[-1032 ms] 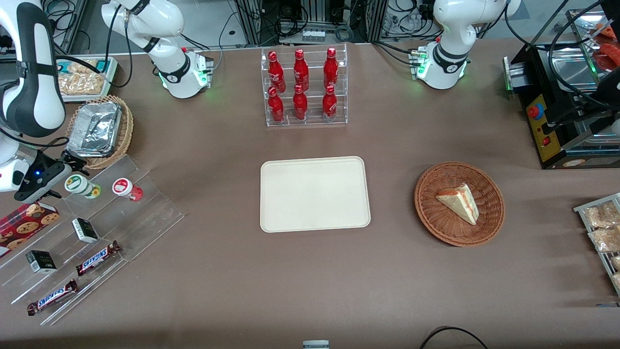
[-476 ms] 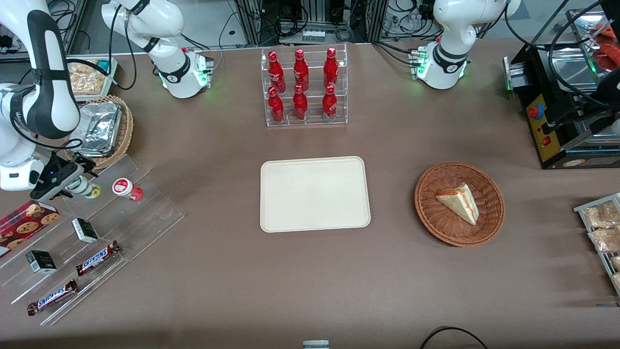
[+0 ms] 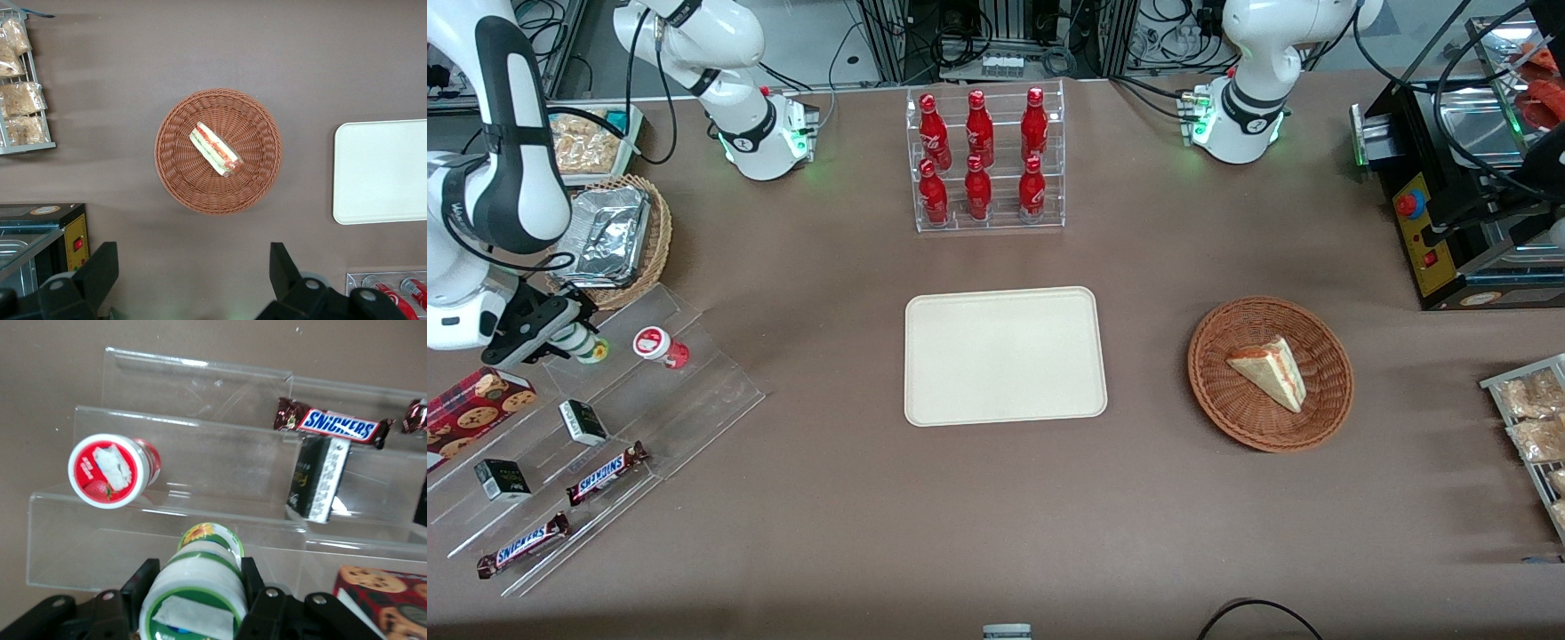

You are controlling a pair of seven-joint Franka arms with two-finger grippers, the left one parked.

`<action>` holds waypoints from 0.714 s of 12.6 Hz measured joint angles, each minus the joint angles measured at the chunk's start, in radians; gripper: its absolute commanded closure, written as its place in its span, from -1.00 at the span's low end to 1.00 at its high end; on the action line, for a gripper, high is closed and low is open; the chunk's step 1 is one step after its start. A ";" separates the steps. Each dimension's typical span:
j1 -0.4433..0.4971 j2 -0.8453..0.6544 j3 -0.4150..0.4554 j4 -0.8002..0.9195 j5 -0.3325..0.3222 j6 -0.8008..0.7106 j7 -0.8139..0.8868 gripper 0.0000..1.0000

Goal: Place green gum on tray
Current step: 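Close the right gripper on the green gum container, then lift the gum container and carry it over the beige tray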

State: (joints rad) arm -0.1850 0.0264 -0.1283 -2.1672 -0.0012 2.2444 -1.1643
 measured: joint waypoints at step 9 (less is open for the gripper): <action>0.362 0.020 0.014 0.182 0.027 -0.257 0.602 1.00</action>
State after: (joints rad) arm 0.1768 0.0461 -0.1139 -1.9848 0.0254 1.9879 -0.5620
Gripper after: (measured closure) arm 0.436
